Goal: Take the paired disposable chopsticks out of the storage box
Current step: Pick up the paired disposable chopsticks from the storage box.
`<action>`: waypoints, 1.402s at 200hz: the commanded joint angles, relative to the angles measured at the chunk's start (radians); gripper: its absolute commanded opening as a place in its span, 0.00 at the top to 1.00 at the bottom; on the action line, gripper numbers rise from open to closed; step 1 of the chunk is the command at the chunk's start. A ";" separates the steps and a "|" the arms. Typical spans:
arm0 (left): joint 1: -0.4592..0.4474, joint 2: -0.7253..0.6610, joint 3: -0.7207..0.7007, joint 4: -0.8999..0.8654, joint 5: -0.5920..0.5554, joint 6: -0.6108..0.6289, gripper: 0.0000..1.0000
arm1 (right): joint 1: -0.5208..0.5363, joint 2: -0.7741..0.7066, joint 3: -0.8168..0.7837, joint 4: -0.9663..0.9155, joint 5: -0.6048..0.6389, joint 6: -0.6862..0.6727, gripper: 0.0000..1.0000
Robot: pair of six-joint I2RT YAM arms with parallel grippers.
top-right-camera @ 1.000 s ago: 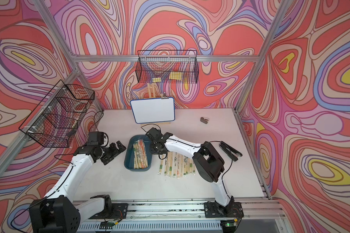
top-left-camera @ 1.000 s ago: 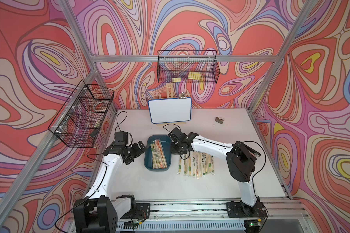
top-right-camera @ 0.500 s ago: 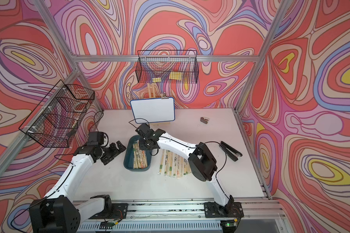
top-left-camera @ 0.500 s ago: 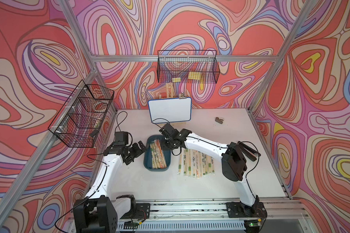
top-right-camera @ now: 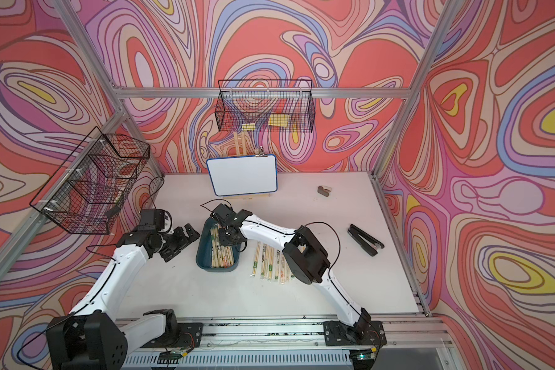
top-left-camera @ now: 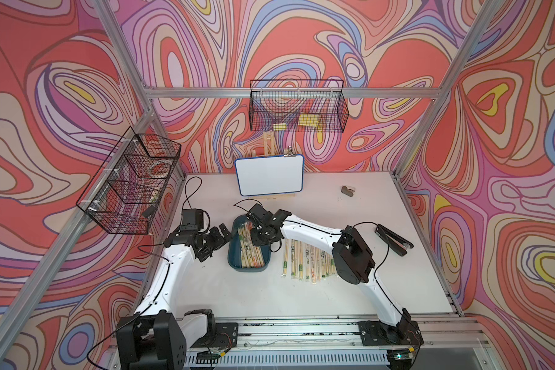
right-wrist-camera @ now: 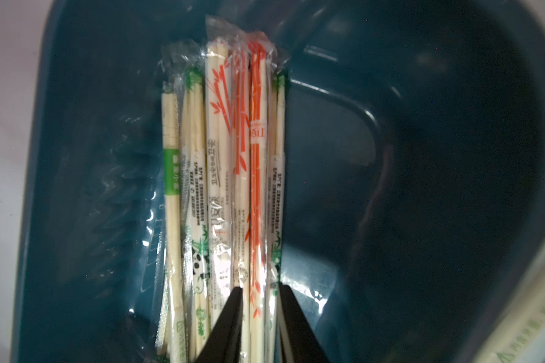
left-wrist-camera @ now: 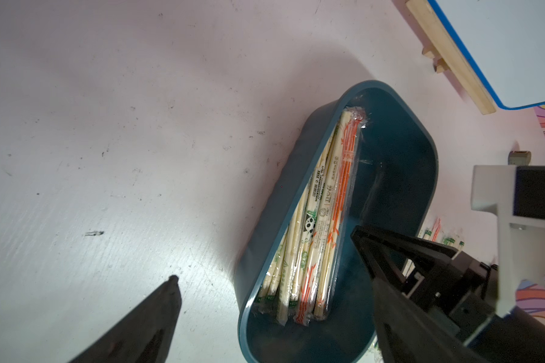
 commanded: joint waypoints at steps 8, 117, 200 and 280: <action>0.006 -0.004 0.023 -0.010 -0.003 0.014 0.00 | 0.007 0.044 0.044 -0.022 0.007 -0.015 0.75; 0.006 0.010 0.016 0.004 0.002 0.020 0.00 | 0.008 0.144 0.148 -0.074 0.004 -0.017 0.77; 0.007 0.013 0.013 0.010 0.004 0.021 0.00 | 0.008 0.119 0.146 -0.074 0.011 -0.012 1.00; 0.006 0.013 0.014 0.011 0.006 0.020 0.00 | 0.008 0.039 0.158 -0.060 0.033 -0.004 1.00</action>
